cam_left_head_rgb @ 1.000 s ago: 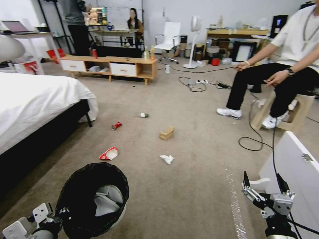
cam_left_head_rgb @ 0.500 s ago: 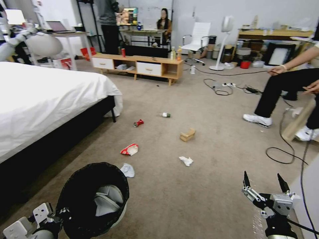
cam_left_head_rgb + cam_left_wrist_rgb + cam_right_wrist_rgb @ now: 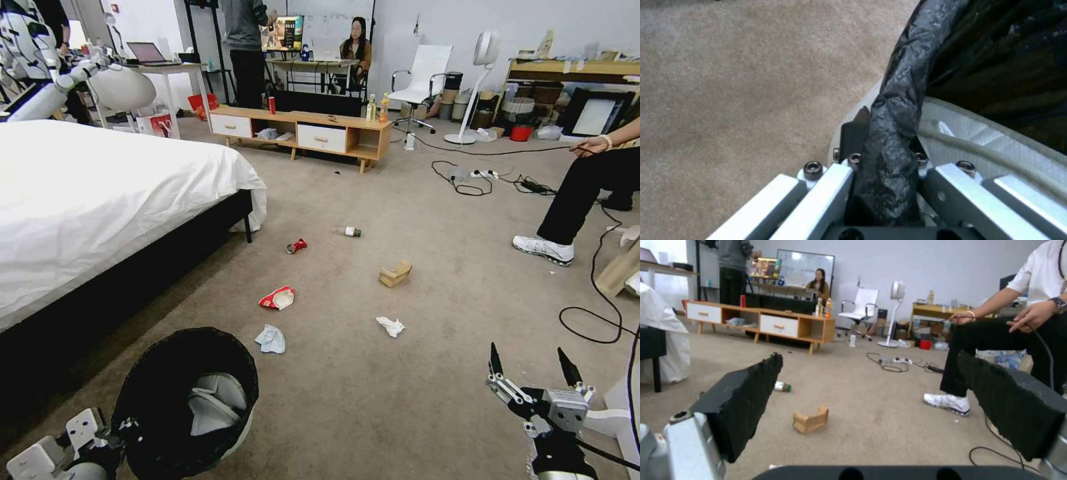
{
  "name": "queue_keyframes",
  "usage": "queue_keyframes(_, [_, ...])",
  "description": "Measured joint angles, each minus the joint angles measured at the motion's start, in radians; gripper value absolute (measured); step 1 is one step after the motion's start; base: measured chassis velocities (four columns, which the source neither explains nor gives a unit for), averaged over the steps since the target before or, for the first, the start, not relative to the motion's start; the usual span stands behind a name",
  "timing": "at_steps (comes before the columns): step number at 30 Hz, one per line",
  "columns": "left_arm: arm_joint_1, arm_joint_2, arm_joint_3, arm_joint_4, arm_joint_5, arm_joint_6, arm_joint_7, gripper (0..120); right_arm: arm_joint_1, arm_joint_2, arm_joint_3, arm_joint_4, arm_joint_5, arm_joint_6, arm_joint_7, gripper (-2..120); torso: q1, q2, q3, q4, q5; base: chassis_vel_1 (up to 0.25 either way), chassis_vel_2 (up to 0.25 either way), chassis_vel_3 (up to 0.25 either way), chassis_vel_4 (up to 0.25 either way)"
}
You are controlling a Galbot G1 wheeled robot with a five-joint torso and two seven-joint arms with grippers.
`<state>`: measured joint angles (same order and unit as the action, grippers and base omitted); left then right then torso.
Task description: Pick up the trash bin and place the garbage on the floor into it.
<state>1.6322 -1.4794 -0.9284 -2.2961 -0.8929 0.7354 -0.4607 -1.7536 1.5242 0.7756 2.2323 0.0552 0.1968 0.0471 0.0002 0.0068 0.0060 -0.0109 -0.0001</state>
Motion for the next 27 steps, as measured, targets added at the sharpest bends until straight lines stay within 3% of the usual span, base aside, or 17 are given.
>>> queue_keyframes(27, [0.005, 0.002, -0.004, -0.004, -0.001, 0.000, 0.005, 2, -0.007, -0.003, 0.001, 0.010, 0.005, -0.011, 0.001, 100, 0.000, 0.000, 0.000, -0.0001, 0.0001, 0.000, 0.000, 0.000, 0.000])
